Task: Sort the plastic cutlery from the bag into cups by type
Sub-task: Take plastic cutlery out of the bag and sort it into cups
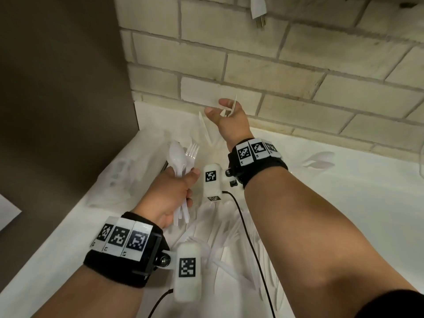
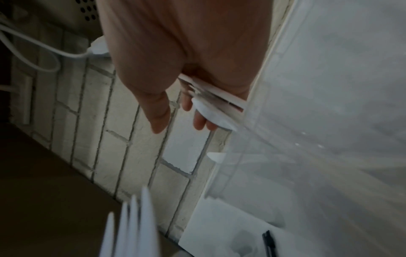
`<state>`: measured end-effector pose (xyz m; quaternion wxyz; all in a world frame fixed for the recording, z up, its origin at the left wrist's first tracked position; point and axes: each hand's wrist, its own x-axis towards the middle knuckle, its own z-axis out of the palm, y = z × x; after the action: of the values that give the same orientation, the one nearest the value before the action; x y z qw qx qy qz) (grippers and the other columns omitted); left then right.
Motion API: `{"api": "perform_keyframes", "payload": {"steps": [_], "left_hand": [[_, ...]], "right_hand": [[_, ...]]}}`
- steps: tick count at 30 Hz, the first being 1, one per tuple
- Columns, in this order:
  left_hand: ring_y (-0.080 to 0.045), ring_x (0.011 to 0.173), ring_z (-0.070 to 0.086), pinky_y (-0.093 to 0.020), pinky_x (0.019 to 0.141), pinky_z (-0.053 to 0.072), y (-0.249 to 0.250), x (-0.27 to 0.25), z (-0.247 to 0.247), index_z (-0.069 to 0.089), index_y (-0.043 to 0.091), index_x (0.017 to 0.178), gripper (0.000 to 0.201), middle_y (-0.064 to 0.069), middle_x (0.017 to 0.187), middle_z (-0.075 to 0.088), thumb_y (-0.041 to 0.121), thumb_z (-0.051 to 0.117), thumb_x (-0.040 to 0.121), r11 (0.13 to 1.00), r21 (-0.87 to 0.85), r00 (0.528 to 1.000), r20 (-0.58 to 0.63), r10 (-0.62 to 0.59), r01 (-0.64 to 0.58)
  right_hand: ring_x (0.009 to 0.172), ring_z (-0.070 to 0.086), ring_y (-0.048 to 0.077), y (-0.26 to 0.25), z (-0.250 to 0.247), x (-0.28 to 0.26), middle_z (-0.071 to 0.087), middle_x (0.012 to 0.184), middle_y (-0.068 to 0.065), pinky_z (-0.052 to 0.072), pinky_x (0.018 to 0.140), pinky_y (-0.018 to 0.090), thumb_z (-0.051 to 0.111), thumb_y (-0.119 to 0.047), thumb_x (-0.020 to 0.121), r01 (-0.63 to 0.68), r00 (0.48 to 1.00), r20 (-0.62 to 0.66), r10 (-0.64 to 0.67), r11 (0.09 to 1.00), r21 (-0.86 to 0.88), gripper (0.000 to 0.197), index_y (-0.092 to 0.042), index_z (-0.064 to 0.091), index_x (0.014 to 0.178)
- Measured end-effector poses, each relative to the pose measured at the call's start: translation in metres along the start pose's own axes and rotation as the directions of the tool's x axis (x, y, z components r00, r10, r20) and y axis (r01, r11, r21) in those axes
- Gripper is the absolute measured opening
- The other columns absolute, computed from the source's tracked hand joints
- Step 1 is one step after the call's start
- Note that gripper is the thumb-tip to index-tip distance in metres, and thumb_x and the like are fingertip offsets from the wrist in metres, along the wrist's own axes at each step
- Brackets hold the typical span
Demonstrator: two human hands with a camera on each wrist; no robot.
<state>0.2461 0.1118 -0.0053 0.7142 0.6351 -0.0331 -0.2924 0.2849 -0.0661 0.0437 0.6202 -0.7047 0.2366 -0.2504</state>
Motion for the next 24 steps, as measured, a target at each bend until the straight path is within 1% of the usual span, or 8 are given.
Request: {"api": "perform_keyframes", "payload": {"steps": [4,6,11,15,17,19,22,24], "left_hand": [[-0.013,0.053,0.045,-0.029,0.051,0.042,-0.001,-0.002,0.007,0.055,0.011,0.102,0.025,-0.001,0.07,0.048,0.026,0.068,0.087,1.0,-0.002,1.0,0.021,-0.002,0.002],[-0.012,0.052,0.045,-0.029,0.051,0.042,-0.001,-0.004,0.009,0.054,0.012,0.1,0.024,-0.001,0.07,0.049,0.026,0.068,0.087,0.999,-0.028,0.999,0.041,-0.017,0.018],[-0.013,0.05,0.048,-0.031,0.055,0.047,0.002,-0.009,0.015,0.056,0.012,0.093,0.018,-0.001,0.064,0.05,0.024,0.068,0.087,0.999,-0.048,0.998,0.056,-0.022,0.025],[-0.015,0.051,0.057,-0.039,0.068,0.055,0.006,-0.016,0.023,0.059,0.008,0.089,0.015,-0.004,0.068,0.056,0.023,0.063,0.091,0.993,-0.104,0.994,0.1,-0.042,0.053],[-0.014,0.048,0.06,-0.039,0.066,0.057,0.007,-0.02,0.028,0.06,0.006,0.098,0.017,-0.005,0.072,0.055,0.021,0.061,0.092,0.987,-0.142,0.988,0.145,-0.054,0.075],[-0.014,0.05,0.062,-0.032,0.054,0.057,0.008,-0.024,0.031,0.061,0.006,0.109,0.022,-0.004,0.076,0.054,0.021,0.058,0.093,0.98,-0.174,0.978,0.198,-0.059,0.094],[-0.019,0.064,0.06,-0.029,0.055,0.055,0.008,-0.029,0.035,0.063,0.011,0.115,0.026,-0.003,0.081,0.053,0.023,0.054,0.094,0.982,-0.161,0.951,0.306,-0.04,0.094],[-0.019,0.068,0.059,-0.032,0.063,0.056,0.007,-0.031,0.038,0.065,0.014,0.114,0.026,-0.002,0.08,0.055,0.024,0.054,0.093,0.987,-0.141,0.928,0.371,-0.023,0.081]], "right_hand": [[0.123,0.052,0.019,-0.009,-0.005,0.002,0.054,0.127,0.005,0.041,0.105,0.031,0.074,-0.024,0.081,0.012,1.0,0.007,-0.012,0.999,-0.038,0.063,-0.016,0.044,0.136],[0.131,0.045,0.018,-0.013,-0.008,0.001,0.048,0.141,0.005,0.037,0.11,0.034,0.071,-0.022,0.084,0.053,0.999,0.01,-0.052,0.993,-0.104,0.063,-0.015,0.042,0.14],[0.137,0.039,0.015,-0.025,-0.021,-0.003,0.043,0.147,0.008,0.036,0.112,0.037,0.062,-0.004,0.087,0.11,0.994,0.024,-0.108,0.989,-0.099,0.062,-0.013,0.039,0.143],[0.135,0.041,0.017,-0.04,-0.037,-0.015,0.045,0.145,0.007,0.047,0.094,0.024,0.059,0.004,0.084,0.139,0.99,-0.007,-0.14,0.984,-0.114,0.064,-0.015,0.04,0.142],[0.131,0.044,0.019,-0.047,-0.047,-0.027,0.049,0.142,0.008,0.045,0.097,0.026,0.057,0.006,0.085,0.138,0.99,-0.025,-0.14,0.987,-0.085,0.061,-0.016,0.043,0.14],[0.123,0.051,0.018,-0.05,-0.058,-0.044,0.057,0.13,0.005,0.046,0.096,0.029,0.057,0.004,0.085,0.127,0.99,-0.059,-0.129,0.991,-0.05,0.052,-0.015,0.05,0.132],[0.093,0.063,0.018,-0.045,-0.075,-0.076,0.065,0.095,-0.002,0.049,0.076,0.029,0.058,-0.004,0.087,0.05,0.996,-0.071,-0.051,0.999,-0.012,0.024,-0.014,0.061,0.108],[0.075,0.063,0.015,-0.038,-0.082,-0.1,0.066,0.083,-0.002,0.049,0.069,0.03,0.066,-0.02,0.087,-0.031,0.999,-0.023,0.029,0.998,-0.053,0.012,-0.013,0.064,0.096]]}}
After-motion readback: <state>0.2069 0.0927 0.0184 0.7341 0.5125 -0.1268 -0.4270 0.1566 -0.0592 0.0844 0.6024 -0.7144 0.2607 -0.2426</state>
